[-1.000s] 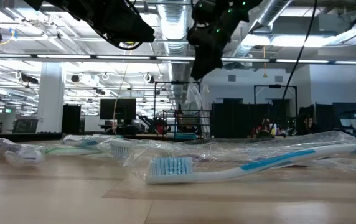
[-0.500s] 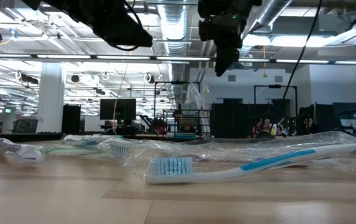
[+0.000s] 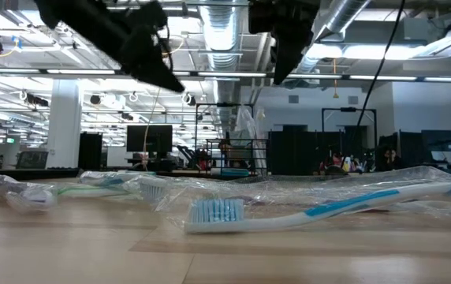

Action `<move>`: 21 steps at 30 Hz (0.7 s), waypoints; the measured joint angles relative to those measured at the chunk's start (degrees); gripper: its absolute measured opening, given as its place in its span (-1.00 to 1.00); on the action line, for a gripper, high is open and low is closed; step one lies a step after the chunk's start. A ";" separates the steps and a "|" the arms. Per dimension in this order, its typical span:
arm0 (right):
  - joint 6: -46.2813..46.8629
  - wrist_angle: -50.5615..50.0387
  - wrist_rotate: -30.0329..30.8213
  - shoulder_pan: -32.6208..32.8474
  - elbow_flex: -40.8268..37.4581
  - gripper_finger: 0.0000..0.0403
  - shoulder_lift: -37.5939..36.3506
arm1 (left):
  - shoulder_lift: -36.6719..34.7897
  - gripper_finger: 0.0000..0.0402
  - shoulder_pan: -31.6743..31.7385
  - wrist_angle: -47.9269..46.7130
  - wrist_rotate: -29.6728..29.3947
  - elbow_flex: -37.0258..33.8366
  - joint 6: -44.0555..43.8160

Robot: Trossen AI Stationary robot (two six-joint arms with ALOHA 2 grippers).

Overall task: Pick & Place toothbrushing station
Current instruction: Put the blue mouthwash into the mesh organizer

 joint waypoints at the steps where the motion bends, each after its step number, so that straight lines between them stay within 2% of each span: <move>1: 0.05 0.08 0.00 0.47 -0.64 -0.50 -0.04 | -0.09 -0.37 1.08 -0.07 0.02 -0.83 0.00; 7: 0.95 5.28 -0.20 1.99 -9.78 -0.52 -2.68 | -0.65 -0.37 7.52 -0.19 1.01 -4.48 -1.13; 17: 7.59 19.42 -0.36 2.92 -28.43 -0.52 -12.98 | -1.20 -0.37 17.87 -0.63 1.51 -4.71 2.38; 21: 9.99 25.79 -0.38 4.75 -34.07 -0.52 -16.09 | -1.20 -0.37 23.60 -2.89 4.95 -4.71 4.50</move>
